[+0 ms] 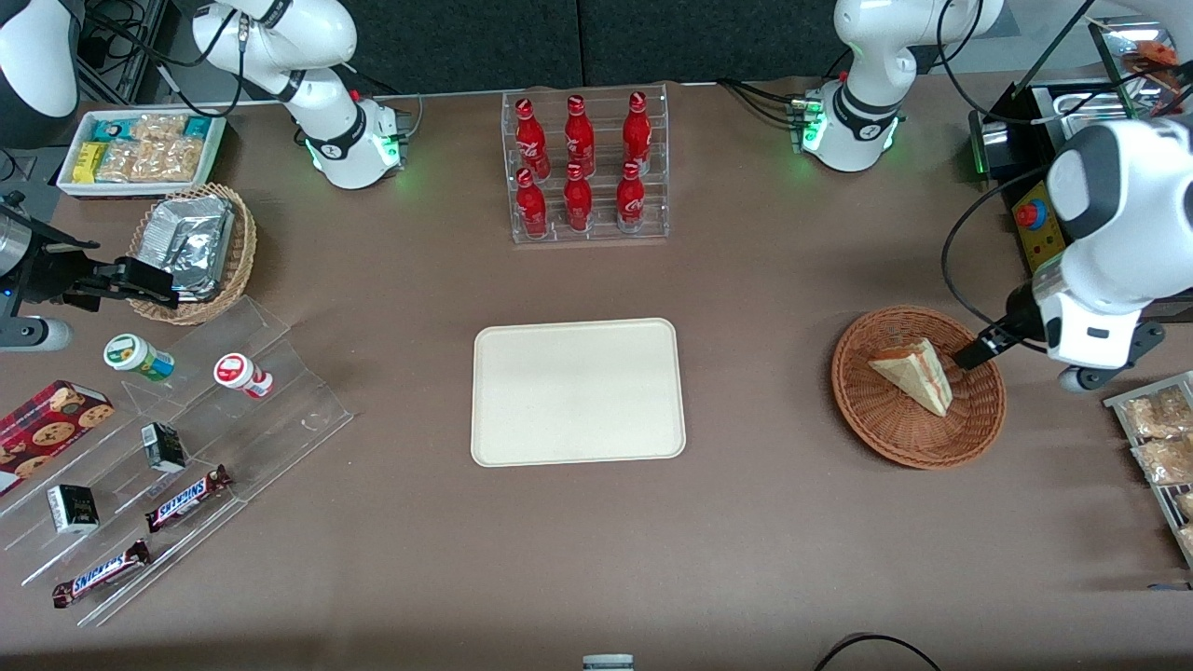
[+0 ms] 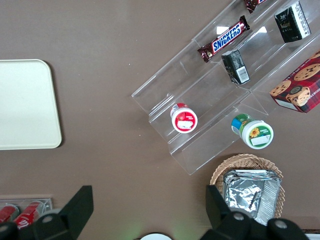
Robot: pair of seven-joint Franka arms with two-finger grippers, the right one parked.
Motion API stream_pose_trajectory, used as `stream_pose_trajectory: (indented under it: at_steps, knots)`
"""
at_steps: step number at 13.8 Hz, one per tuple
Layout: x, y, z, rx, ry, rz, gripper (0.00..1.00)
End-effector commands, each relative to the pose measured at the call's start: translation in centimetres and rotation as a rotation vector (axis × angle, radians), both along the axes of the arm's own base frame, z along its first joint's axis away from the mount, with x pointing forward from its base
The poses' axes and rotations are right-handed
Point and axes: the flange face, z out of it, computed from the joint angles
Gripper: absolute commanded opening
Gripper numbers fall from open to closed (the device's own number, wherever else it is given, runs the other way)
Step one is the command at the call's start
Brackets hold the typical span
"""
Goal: Place sandwich from basket to tray
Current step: 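Lower the open left gripper around the wrapped sandwich in the basket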
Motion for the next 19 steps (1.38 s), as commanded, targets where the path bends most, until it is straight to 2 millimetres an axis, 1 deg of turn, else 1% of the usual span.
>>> stream_pose_trajectory:
  at_steps: [1, 2, 3, 5, 7, 10, 12, 15, 19]
  knots:
    - [-1.4, -0.1, -4.4, 0.012, -0.035, 0.063, 1.0]
    - [-2.2, -0.2, -6.2, 0.014, -0.049, 0.061, 1.0]
    - [-2.9, -0.2, -7.4, 0.029, -0.052, 0.047, 1.0]
    - [-3.3, -0.5, -8.7, 0.052, -0.029, 0.037, 1.0]
    - [-3.4, -0.4, -10.7, 0.084, 0.003, 0.024, 1.0]
    - [-3.4, -0.5, -13.0, 0.083, -0.02, 0.08, 1.0]
    - [-3.3, -0.4, -13.9, 0.078, -0.035, 0.084, 1.0]
    - [-3.0, -0.6, -15.8, 0.071, -0.046, 0.086, 1.0]
    - [-3.3, -0.7, -16.5, 0.072, -0.033, 0.103, 0.99]
